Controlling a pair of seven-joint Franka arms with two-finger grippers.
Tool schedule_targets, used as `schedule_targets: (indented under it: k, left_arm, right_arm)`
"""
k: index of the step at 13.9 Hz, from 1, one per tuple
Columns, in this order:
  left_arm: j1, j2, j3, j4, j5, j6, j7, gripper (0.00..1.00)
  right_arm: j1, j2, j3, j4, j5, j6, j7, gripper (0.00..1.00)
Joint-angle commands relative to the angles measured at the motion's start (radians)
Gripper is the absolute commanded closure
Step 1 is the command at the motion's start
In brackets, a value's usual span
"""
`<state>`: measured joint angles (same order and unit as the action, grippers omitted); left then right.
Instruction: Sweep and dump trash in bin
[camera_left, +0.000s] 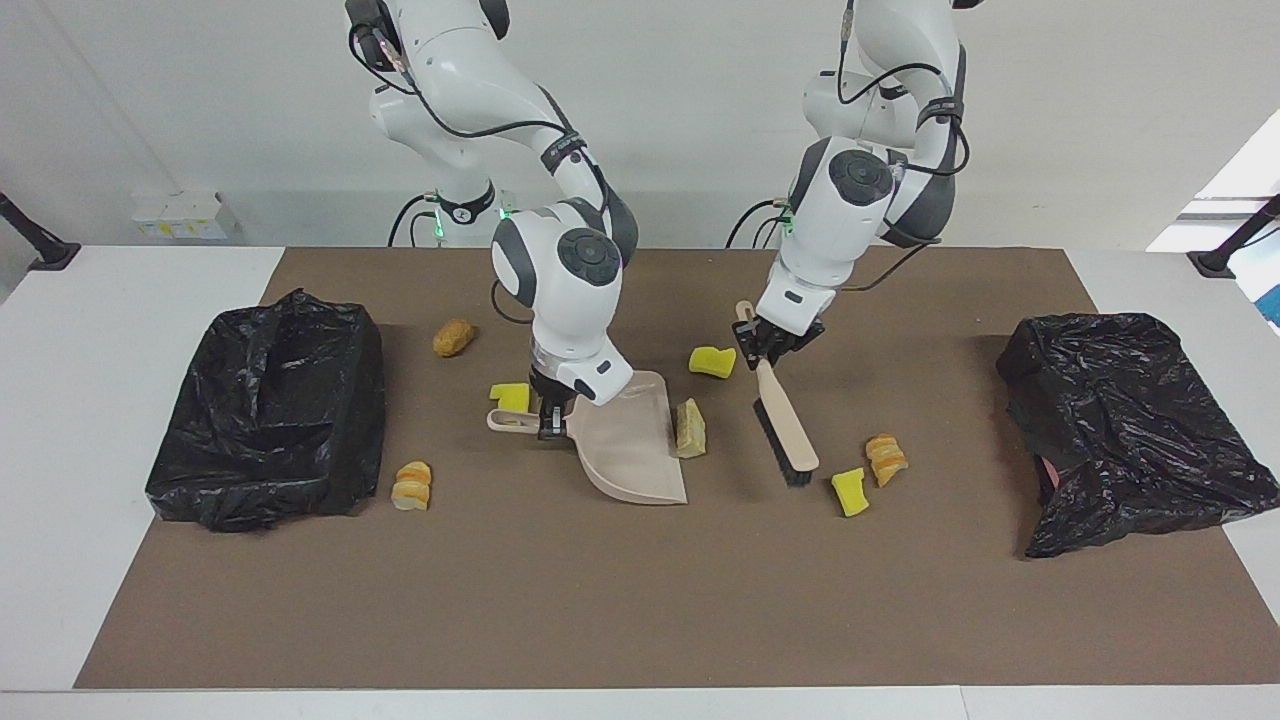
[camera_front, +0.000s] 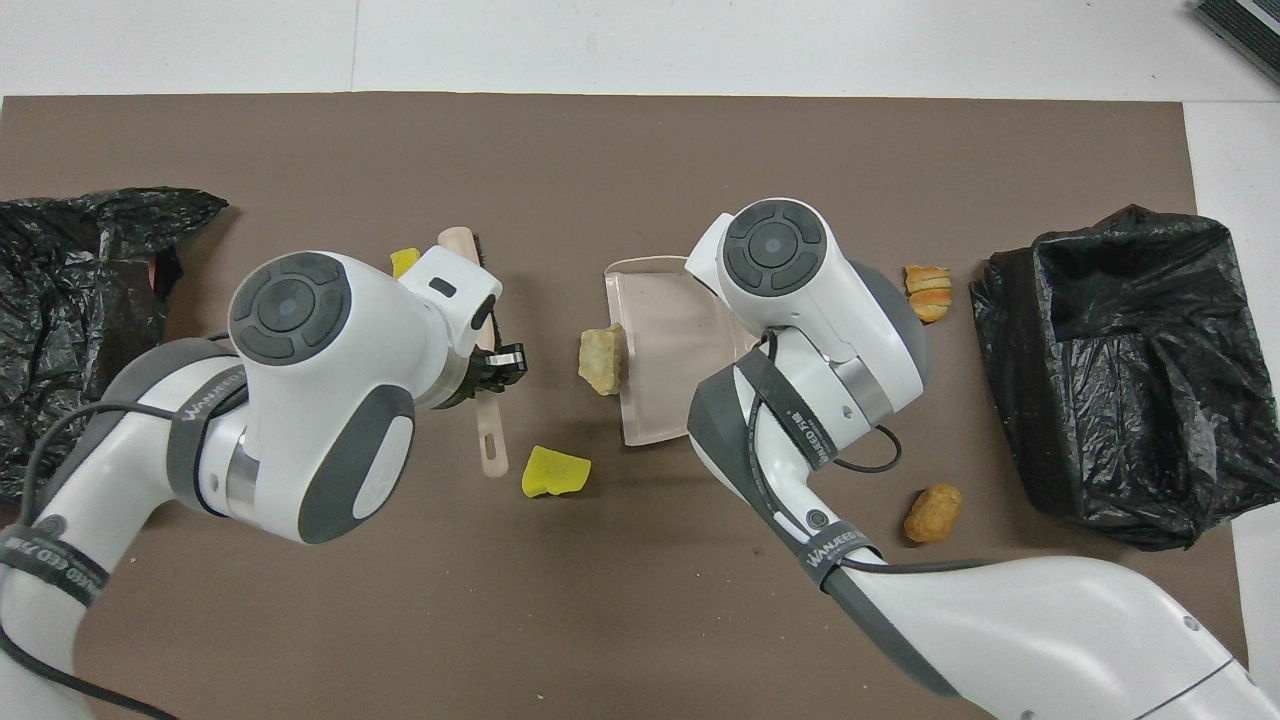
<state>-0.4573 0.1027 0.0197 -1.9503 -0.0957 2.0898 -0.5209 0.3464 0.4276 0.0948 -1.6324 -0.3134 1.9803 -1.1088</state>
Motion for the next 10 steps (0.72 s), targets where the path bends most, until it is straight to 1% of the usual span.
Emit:
schedule_targets:
  k: [1, 2, 3, 5, 7, 8, 10]
  left_arm:
    - [0.122, 0.011, -0.009, 0.017, 0.047, -0.033, 0.187, 1.00]
    - [0.179, 0.014, -0.009, 0.017, 0.050, -0.031, 0.279, 1.00]
    - [0.233, 0.018, -0.009, 0.016, 0.082, -0.031, 0.348, 1.00]
    - [0.308, 0.017, -0.009, 0.004, 0.131, -0.028, 0.432, 1.00]
    - [0.376, 0.017, -0.009, -0.031, 0.131, -0.016, 0.516, 1.00]
    - [0.382, 0.017, -0.009, -0.060, 0.131, -0.002, 0.533, 1.00]
    - [0.365, 0.025, -0.011, -0.093, 0.131, 0.021, 0.527, 1.00]
  right_arm:
    - [-0.015, -0.026, 0.008, -0.049, -0.019, 0.018, -0.080, 1.00]
    - [-0.018, -0.026, 0.008, -0.052, -0.019, 0.019, -0.150, 1.00]
    - [-0.020, -0.027, 0.008, -0.055, -0.021, 0.020, -0.199, 1.00]
    - [-0.018, -0.027, 0.008, -0.055, -0.021, 0.019, -0.210, 1.00]
    - [-0.017, -0.027, 0.008, -0.055, -0.019, 0.020, -0.203, 1.00]
    - [-0.017, -0.027, 0.008, -0.055, -0.018, 0.020, -0.195, 1.00]
    - [-0.014, -0.030, 0.008, -0.064, -0.016, 0.014, -0.094, 1.00]
